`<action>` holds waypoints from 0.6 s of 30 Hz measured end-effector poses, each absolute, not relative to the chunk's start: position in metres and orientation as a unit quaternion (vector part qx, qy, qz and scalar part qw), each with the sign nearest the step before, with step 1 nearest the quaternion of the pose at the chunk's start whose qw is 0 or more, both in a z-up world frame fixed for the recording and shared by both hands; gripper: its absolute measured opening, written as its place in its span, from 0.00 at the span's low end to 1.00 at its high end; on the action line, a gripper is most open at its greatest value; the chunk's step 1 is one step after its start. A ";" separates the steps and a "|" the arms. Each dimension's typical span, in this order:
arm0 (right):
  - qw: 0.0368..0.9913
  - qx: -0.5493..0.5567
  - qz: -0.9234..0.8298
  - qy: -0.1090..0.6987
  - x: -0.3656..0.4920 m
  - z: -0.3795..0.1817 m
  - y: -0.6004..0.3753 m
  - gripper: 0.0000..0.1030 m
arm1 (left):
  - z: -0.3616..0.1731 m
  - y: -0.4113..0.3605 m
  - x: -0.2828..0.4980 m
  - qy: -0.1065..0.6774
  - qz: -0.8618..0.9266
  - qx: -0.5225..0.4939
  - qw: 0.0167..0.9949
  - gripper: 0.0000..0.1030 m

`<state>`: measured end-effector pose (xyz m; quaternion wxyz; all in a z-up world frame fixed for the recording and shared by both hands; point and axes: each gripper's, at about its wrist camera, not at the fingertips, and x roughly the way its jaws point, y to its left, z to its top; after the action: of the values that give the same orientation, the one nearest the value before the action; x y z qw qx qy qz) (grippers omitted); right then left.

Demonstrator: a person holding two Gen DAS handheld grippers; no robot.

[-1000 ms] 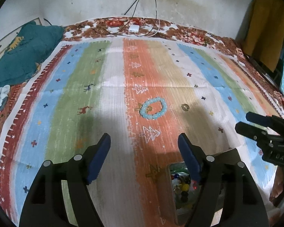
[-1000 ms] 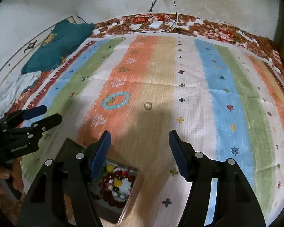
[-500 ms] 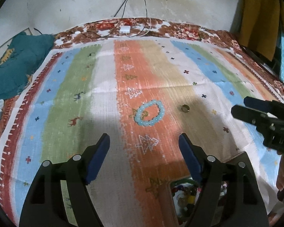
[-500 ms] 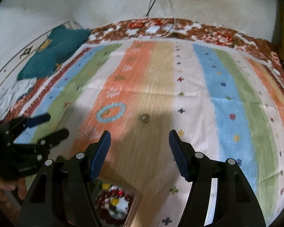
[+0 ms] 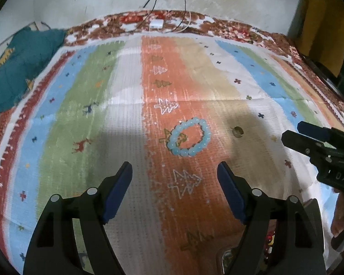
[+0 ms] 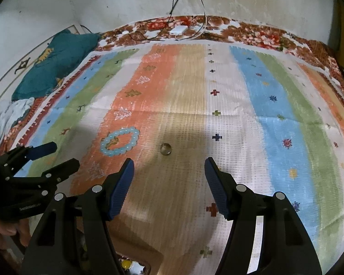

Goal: Organize jewelry
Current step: 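Move left tool to light-blue bead bracelet while right tool approaches gold ring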

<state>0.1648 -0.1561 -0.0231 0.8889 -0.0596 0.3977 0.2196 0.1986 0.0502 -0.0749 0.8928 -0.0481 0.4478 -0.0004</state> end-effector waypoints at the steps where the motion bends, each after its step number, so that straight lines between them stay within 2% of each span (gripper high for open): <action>1: 0.889 -0.063 0.219 0.398 0.166 -0.024 -0.155 0.62 | -0.076 0.051 0.200 0.450 0.000 -0.052 0.891 0.74; 18: 0.872 -0.109 0.227 0.419 0.197 -0.046 -0.136 0.62 | -0.097 0.068 0.242 0.469 -0.001 -0.075 0.880 0.74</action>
<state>0.1974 -0.1358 -0.0459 0.8721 -0.1094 0.4193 0.2274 0.2421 0.0681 -0.0969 0.8802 -0.0751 0.4686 -0.0005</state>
